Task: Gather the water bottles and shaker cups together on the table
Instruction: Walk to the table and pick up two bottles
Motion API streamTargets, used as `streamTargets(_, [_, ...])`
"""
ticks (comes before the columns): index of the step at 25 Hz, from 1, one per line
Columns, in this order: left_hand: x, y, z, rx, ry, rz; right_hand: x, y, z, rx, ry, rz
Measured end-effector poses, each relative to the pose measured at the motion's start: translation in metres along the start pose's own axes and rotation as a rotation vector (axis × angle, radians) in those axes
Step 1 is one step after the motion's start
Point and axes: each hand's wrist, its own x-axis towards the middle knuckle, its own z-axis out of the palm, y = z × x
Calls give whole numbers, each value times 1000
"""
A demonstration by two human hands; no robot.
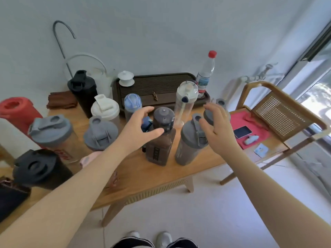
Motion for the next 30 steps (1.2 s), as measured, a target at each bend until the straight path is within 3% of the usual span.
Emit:
streamTargets(3, [-3, -15, 8, -13, -155, -136, -15, 29, 7, 120, -178, 164])
streamTargets(6, [0, -16, 18, 47, -186, -97, -21, 41, 13, 192, -332, 153])
streamTargets(10, [5, -22, 18, 74, -138, -70, -15, 48, 25, 156, -258, 187])
streamTargets(14, [2, -28, 13, 51, -131, -152, -15, 45, 40, 253, -171, 217])
streamTargets(17, [-5, -26, 22, 88, -20, -189, -15, 43, 44, 305, -144, 237])
streamTargets(21, [-19, -16, 25, -21, 166, -207, -5, 24, 18, 452, 16, 194])
streamTargets(26, [-23, 44, -17, -280, 456, 6, 34, -36, -29, 608, 40, -48])
streamTargets(30, [-20, 89, -80, -334, 621, 140, 67, -92, -33, 708, 14, -165])
